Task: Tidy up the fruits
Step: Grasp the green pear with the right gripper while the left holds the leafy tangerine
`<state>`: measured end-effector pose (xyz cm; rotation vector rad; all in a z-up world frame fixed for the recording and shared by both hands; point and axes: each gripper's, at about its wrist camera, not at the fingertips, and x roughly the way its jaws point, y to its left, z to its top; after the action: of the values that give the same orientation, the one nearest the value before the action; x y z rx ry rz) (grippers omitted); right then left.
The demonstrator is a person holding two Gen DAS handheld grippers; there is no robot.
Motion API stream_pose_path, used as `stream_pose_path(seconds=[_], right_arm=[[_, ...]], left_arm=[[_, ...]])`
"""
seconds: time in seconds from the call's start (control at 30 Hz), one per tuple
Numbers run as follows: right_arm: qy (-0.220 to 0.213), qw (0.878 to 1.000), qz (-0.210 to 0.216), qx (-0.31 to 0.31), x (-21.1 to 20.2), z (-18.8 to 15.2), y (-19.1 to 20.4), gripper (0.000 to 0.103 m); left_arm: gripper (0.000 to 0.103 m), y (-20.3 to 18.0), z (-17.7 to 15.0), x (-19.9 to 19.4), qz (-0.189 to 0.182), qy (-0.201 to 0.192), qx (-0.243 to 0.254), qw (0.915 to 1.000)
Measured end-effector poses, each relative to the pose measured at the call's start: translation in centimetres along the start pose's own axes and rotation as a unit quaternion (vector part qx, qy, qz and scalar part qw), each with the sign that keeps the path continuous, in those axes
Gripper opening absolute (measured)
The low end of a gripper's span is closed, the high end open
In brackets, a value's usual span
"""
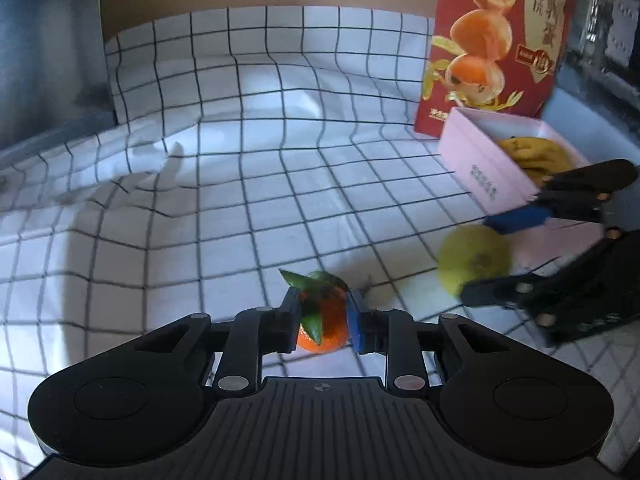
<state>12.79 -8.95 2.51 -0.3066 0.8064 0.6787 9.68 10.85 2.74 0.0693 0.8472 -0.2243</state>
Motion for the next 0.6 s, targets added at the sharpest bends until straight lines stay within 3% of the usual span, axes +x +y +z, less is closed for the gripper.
stream_pose_path(seconds=[0.07,0.17,0.6], right_arm=[[-0.002,1.0,0.003,0.005,-0.1,-0.3,0.0,0.067],[-0.007,1.0,0.001,0.005,-0.4,-0.8,0.2,0.067],[-0.004,0.999,-0.012,-0.04,-0.4,-0.8,1.6,0.067]], left_arm=[[0.045,0.5,0.4,0.6,-0.016,0.02,-0.014,0.9996],[0.049,0.8,0.8,1.6,-0.034,0.04,-0.03,0.9982],[0.05,0.6,1.2,3.7,-0.037,0.062,-0.052,0.996]])
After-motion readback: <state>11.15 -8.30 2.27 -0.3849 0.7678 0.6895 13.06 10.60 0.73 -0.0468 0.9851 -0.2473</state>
